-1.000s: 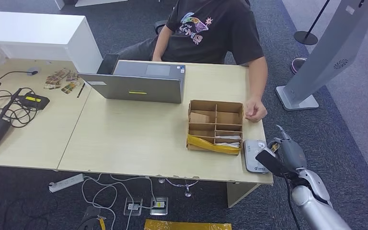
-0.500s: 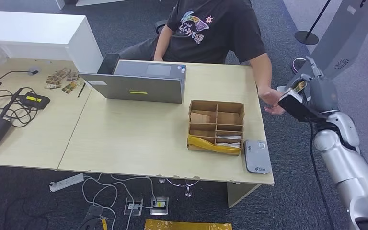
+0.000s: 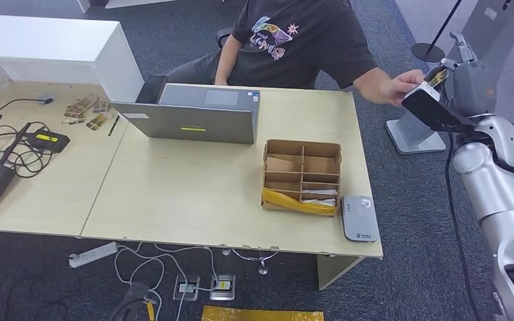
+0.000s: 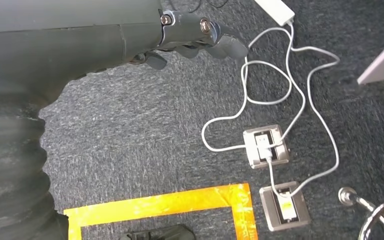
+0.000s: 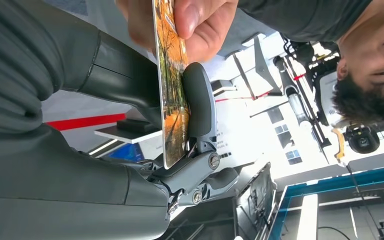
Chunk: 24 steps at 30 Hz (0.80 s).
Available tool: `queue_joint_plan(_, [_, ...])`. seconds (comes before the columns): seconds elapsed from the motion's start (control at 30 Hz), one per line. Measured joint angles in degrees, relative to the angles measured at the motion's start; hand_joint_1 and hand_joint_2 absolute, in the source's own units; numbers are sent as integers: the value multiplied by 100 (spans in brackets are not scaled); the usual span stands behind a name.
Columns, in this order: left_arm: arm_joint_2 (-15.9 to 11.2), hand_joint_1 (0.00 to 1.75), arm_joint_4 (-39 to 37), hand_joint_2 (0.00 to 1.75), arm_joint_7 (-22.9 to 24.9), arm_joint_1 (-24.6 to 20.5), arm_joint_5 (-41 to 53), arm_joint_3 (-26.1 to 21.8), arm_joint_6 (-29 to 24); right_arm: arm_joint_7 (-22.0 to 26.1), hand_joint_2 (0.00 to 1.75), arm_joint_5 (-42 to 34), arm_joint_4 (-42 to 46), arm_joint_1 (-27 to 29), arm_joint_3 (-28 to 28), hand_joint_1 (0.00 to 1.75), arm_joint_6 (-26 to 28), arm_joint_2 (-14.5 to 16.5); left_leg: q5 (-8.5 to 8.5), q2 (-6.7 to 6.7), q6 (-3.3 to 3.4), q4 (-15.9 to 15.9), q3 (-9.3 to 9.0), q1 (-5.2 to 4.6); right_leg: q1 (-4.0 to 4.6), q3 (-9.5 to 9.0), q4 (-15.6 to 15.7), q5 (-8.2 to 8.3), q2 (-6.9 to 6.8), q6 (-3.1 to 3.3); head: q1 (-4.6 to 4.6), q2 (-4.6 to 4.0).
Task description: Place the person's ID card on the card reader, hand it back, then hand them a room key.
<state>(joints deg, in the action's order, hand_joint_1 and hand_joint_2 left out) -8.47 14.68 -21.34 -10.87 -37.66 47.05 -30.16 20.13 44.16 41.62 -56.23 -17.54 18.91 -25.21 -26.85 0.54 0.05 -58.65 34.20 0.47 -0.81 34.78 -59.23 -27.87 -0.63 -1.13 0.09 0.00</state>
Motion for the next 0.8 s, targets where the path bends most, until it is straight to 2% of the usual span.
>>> queue_joint_plan(0.2, [-22, 0, 31, 175, 119, -85, 59, 55, 112, -201, 175, 491, -455, -274, -199, 173, -120, 173, 0, 0, 0, 0, 0, 4, 5, 0, -1, 0, 1, 0, -1, 0])
queue_joint_plan(0.23, [-27, 0, 38, 175, 136, -101, 64, 57, 125, -248, 175, 558, -531, -303, -245, 147, -142, 212, 0, 0, 0, 0, 0, 5, 6, 0, -1, 0, 1, 0, 1, 0])
queue_joint_plan(0.33, [-57, 0, 60, 175, 169, -135, 68, 77, 140, -375, 175, 664, -768, -413, -364, 17, -186, 328, 0, -1, -1, 0, -2, 7, 7, 1, -1, 0, 3, 0, 0, 0])
queue_joint_plan(0.37, [-65, 0, 64, 175, 183, -147, 70, 88, 140, -408, 175, 676, -838, -445, -392, 0, -194, 357, 0, -1, -1, 0, -2, 7, 8, 0, 0, 0, 3, 0, -1, 0])
queue_joint_plan(0.53, [-73, 0, 81, 175, 216, -177, 90, 153, 115, -438, 175, 529, -1093, -479, -481, 0, -119, 458, 0, -1, -1, 0, -2, 6, 7, 0, 0, 0, 2, 0, 0, 0])
queue_joint_plan(0.8, [-78, 0, 88, 175, 217, -176, 94, 195, 79, -13, 175, -312, -1241, -484, -458, 0, -14, 518, 0, -1, -1, -1, -2, 7, 7, 1, 0, 0, 2, 1, -1, 0])
